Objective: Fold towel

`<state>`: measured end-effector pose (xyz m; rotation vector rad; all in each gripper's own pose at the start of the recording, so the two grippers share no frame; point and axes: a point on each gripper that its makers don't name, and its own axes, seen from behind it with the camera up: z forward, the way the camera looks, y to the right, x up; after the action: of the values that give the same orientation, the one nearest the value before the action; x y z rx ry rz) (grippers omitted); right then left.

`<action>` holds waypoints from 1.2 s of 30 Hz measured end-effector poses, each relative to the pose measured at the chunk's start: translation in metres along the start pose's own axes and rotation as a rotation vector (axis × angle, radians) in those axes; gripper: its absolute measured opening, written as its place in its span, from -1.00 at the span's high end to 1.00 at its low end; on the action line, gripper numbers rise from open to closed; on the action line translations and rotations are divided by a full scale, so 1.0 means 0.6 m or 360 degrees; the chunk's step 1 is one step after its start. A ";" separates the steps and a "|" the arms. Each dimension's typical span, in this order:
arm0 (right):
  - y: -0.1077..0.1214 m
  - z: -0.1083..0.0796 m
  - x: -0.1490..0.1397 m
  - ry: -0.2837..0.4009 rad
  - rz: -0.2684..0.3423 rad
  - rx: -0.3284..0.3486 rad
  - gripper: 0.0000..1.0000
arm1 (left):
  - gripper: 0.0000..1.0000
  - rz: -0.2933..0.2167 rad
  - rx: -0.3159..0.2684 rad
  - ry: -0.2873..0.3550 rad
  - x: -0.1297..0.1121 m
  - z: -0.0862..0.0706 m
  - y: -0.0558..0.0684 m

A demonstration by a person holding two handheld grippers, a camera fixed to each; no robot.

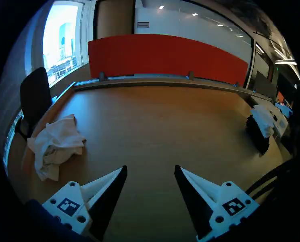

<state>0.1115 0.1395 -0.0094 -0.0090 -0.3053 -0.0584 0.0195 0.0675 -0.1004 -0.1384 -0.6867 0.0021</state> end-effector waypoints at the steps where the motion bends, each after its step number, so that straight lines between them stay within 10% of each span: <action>1: 0.000 -0.001 0.007 0.0027 0.0010 -0.0006 -0.77 | -0.73 -0.0003 -0.0001 0.0005 0.002 0.000 0.000; 17: -0.024 -0.006 0.055 0.0174 -0.0004 -0.0008 -1.00 | -0.72 -0.0015 0.0028 0.0150 0.062 -0.003 -0.012; 36: -0.132 0.002 0.116 0.0297 -0.0094 0.0019 -1.00 | -0.73 -0.0005 0.0078 0.0555 0.225 -0.023 -0.051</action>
<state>0.1730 0.0567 0.0127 0.0174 -0.1196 -0.1154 0.1311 0.0418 -0.0218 -0.0875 -0.3383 -0.0079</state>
